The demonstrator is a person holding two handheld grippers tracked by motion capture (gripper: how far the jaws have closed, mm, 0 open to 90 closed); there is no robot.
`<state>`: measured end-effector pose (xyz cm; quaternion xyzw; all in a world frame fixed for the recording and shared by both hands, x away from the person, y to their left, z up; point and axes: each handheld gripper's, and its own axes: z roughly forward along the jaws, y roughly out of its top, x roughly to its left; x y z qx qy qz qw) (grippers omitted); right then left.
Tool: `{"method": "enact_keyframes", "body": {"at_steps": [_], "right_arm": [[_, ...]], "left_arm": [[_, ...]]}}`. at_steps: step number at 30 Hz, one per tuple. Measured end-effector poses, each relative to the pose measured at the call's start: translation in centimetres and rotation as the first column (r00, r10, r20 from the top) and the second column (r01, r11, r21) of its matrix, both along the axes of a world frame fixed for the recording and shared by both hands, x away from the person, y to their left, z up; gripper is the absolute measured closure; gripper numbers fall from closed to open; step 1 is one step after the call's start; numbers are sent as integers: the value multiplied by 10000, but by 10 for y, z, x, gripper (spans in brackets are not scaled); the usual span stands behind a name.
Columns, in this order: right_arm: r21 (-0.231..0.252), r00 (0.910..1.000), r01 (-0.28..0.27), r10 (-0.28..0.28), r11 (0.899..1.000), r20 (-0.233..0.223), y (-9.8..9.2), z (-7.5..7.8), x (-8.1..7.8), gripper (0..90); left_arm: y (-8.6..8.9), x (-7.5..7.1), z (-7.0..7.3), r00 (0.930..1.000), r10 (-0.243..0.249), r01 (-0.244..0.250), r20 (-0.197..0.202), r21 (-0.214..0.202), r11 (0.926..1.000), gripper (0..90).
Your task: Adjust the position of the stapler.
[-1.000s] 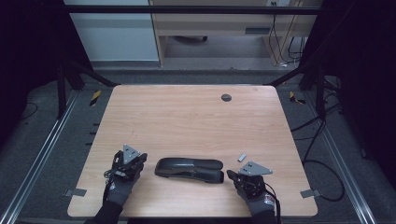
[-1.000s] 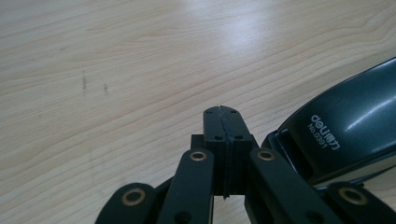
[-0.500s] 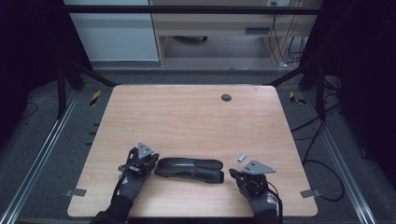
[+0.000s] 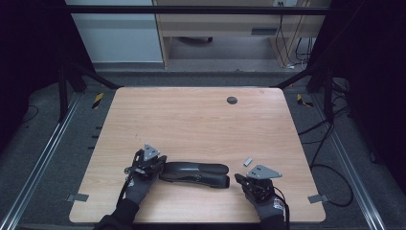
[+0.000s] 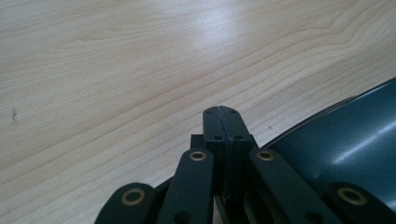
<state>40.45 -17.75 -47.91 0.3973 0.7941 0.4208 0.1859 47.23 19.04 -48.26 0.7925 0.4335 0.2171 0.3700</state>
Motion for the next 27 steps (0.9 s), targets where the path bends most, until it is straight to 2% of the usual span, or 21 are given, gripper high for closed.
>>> {"method": "enact_keyframes", "body": {"at_steps": [2,6,10,22,27], "right_arm": [[-9,10000,-5,5,10000,12,-1,0,0,900],[15,10000,-9,9,10000,-19,-1,0,0,900],[40,10000,37,-36,10000,-88,-1,0,-1,900],[15,9999,36,-35,10000,-107,-2,0,0,900],[27,9999,64,-64,10000,-153,-2,-1,1,900]], "left_arm": [[0,0,0,10000,-27,26,-66,-79,10000,897],[1,-4,1,9997,-210,211,-149,49,9998,897],[-1,-11,3,9994,-307,312,-141,352,9989,897],[2,-20,7,9995,-308,309,-64,301,9991,897],[3,-21,6,9994,-317,323,-129,434,9985,897]]}}
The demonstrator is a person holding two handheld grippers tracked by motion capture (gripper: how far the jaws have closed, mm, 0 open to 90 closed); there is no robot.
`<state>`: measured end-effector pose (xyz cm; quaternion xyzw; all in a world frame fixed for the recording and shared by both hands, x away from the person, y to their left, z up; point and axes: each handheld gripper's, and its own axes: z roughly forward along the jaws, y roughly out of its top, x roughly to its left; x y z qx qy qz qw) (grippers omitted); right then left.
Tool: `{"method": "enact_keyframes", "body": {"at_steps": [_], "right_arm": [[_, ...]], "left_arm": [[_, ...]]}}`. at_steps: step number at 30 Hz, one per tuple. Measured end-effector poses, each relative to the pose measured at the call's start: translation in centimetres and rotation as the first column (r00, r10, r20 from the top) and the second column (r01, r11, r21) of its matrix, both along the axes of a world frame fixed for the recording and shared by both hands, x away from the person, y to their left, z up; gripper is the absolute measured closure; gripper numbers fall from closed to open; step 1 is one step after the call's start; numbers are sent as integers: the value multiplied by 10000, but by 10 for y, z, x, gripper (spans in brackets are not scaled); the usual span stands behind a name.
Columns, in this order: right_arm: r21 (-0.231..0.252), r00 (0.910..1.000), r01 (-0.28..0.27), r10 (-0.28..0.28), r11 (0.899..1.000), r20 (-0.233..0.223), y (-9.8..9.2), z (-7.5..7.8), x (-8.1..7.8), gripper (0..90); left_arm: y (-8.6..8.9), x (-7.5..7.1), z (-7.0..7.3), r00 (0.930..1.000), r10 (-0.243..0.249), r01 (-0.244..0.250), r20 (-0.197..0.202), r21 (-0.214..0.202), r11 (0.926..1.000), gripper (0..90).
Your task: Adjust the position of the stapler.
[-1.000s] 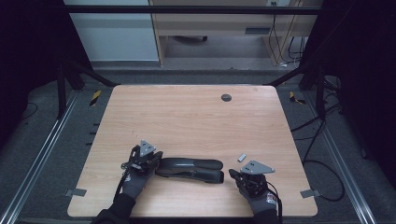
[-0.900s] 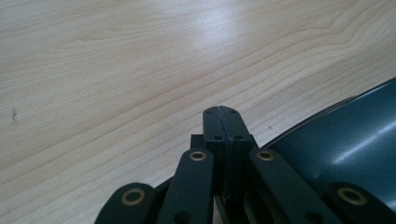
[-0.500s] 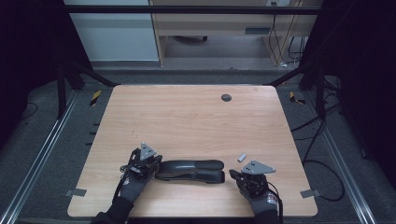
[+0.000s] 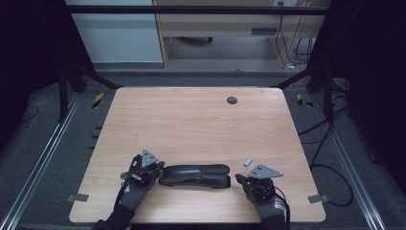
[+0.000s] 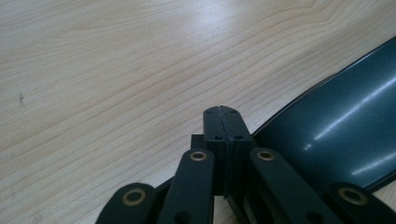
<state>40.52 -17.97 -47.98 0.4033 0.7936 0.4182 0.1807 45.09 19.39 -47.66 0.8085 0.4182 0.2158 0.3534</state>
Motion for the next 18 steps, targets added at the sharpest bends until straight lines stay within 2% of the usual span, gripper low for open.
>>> {"method": "enact_keyframes", "body": {"at_steps": [4,13,18], "right_arm": [[26,10000,-2,2,10000,-17,0,0,0,900],[44,9999,79,-79,10000,-65,-2,0,1,900],[30,9999,100,-100,9999,6,-4,0,2,900]], "left_arm": [[0,-2,0,10000,-41,41,4,154,9999,897],[1,-5,1,10000,-71,70,14,203,9998,897],[-3,-1,4,9993,59,-56,375,-73,10000,896]]}}
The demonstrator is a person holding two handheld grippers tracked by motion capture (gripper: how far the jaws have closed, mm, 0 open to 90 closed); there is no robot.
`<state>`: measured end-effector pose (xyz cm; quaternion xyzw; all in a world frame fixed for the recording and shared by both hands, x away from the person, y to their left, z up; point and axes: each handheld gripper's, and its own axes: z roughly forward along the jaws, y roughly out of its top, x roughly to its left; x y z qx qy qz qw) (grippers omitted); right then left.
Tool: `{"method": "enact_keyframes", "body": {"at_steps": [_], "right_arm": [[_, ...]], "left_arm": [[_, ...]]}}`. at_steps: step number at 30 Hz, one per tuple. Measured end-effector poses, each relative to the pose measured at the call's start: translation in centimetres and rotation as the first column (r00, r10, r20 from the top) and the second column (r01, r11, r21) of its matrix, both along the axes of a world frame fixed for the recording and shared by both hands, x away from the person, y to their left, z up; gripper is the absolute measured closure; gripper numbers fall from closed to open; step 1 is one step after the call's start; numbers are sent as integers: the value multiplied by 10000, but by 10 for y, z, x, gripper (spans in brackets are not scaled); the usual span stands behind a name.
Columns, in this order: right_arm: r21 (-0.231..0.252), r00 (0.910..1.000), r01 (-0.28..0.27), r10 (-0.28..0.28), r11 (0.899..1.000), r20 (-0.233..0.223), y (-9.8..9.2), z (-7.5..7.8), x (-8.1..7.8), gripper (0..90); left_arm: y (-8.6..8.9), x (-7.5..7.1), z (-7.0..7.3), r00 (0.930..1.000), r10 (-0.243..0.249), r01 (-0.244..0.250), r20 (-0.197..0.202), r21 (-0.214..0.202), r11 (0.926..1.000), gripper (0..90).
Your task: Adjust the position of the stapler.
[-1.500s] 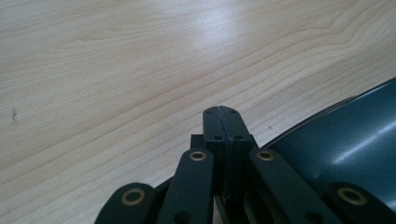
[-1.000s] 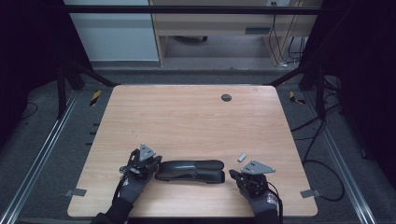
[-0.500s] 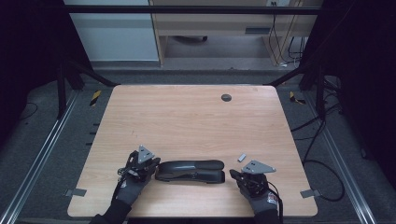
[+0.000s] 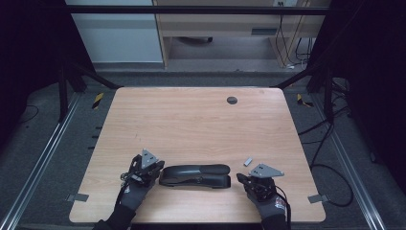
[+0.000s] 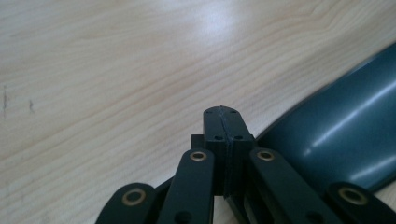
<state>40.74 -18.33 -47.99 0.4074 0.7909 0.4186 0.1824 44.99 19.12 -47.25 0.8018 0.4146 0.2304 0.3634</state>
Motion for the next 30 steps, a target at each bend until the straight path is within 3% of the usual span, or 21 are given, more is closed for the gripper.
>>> {"method": "enact_keyframes", "body": {"at_steps": [12,15,17,25,30], "right_arm": [[9,10000,-16,16,10000,-42,0,0,0,900],[45,10000,14,-13,10000,-96,0,0,0,896],[57,9999,41,-40,10000,-95,-1,0,0,883],[73,9999,89,-89,9999,77,-8,3,2,762],[-69,9982,533,-531,9986,292,-12,6,4,629]], "left_arm": [[-1,-3,0,9996,-237,239,-154,132,9996,897],[-2,-4,0,9997,-228,229,-90,124,9997,897],[-3,-5,0,9999,-104,101,99,348,9993,895],[4,-11,15,9947,205,-249,1003,421,9988,667],[3,-16,23,9900,143,-224,1403,566,9981,530]]}}
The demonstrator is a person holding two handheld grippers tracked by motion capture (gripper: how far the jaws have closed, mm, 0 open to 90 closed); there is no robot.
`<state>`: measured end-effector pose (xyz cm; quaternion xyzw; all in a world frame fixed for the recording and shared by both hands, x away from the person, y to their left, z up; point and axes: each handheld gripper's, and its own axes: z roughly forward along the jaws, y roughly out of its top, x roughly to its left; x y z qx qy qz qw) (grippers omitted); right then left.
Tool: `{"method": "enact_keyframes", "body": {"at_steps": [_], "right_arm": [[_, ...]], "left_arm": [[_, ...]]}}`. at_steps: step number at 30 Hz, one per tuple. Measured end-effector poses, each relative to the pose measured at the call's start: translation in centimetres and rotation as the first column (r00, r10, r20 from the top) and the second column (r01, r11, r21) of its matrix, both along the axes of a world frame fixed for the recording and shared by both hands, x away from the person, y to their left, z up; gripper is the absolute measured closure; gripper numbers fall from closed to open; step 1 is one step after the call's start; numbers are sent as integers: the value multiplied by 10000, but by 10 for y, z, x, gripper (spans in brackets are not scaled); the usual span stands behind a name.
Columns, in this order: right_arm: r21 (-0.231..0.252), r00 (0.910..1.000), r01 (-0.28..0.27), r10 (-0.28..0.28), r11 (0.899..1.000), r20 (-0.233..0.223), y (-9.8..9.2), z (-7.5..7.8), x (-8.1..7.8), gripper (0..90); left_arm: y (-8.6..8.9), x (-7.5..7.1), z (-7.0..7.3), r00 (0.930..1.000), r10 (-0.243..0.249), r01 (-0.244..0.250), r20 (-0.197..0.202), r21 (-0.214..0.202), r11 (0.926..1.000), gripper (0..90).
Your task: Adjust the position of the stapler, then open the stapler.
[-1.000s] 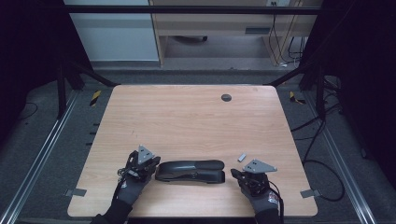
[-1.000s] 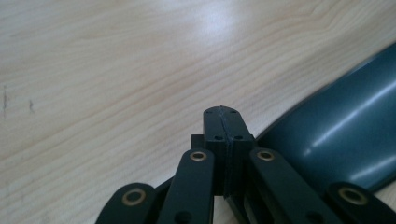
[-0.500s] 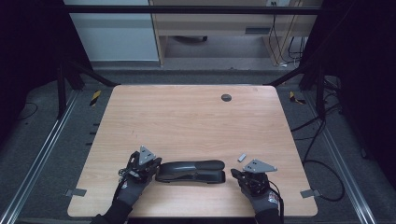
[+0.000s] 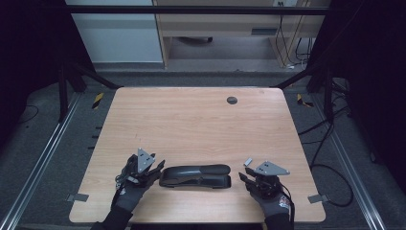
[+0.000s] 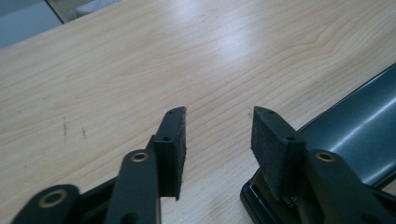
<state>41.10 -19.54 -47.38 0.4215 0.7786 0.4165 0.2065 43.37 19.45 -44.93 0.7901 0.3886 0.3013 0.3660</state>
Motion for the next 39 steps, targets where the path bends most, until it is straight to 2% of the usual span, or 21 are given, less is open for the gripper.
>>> {"method": "enact_keyframes", "body": {"at_steps": [3,10,17,21,24,30,31,39], "right_arm": [[-199,9993,385,-386,9991,-25,-4,2,2,572],[-205,9948,973,-967,9950,318,-19,2,4,571],[-294,9898,1306,-1286,9910,608,-34,1,7,558],[-353,9870,1539,-1520,9875,525,-40,2,7,529],[-421,9838,1745,-1724,9838,497,-42,3,8,509],[-451,9841,1717,-1692,9841,548,-43,3,8,519],[-453,9846,1691,-1667,9846,525,-43,3,7,526],[-555,9853,1630,-1596,9851,609,-42,3,6,530]], "left_arm": [[-2,-2,4,9999,-63,63,133,-8,10000,480],[-8,-11,16,9989,-329,326,348,76,9994,383],[-22,-22,29,9945,-876,860,567,304,9958,348],[-31,-27,33,9917,-1143,1118,585,449,9927,324],[-37,-31,36,9890,-1361,1328,572,582,9894,313],[-47,-38,40,9833,-1700,1643,653,849,9827,294],[-51,-41,42,9802,-1868,1802,653,947,9791,291],[-64,-49,45,9693,-2373,2273,647,1327,9647,286]]}}
